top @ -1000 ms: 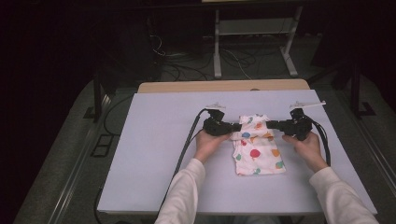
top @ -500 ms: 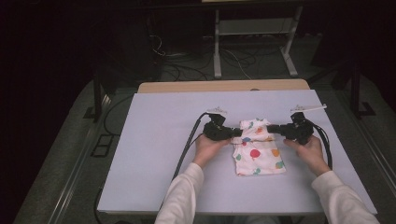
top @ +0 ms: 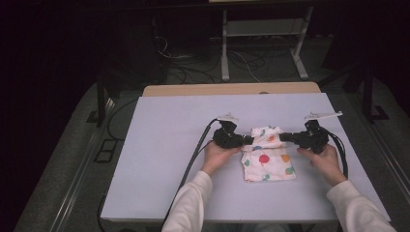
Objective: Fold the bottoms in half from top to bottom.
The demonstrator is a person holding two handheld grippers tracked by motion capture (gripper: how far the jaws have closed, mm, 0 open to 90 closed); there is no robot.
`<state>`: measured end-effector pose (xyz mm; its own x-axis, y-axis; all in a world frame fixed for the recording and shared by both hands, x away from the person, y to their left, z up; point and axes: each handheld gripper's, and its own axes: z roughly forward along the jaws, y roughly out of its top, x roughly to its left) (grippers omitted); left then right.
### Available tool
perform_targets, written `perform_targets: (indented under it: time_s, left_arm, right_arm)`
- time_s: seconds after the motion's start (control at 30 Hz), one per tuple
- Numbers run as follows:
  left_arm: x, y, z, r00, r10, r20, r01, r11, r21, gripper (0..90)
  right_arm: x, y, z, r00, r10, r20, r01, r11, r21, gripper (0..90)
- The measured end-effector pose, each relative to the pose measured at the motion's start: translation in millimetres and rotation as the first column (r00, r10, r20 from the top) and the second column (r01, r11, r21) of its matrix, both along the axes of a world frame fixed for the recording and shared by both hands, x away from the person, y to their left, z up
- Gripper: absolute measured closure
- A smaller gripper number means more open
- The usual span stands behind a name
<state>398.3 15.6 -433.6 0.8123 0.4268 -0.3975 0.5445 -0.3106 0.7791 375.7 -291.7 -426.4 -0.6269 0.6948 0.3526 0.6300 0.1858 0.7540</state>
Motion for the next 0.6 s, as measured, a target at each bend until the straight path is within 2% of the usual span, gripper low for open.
perform_targets:
  time_s: [0.6]
  left_arm:
    - [-15.0,-0.9,-6.9,0.9990,-0.044,0.002,0.044,0.9988,0.024,87.0]
  right_arm:
    - [-15.8,-1.4,-1.4,0.9993,0.031,-0.020,-0.031,0.9994,-0.015,86.6]
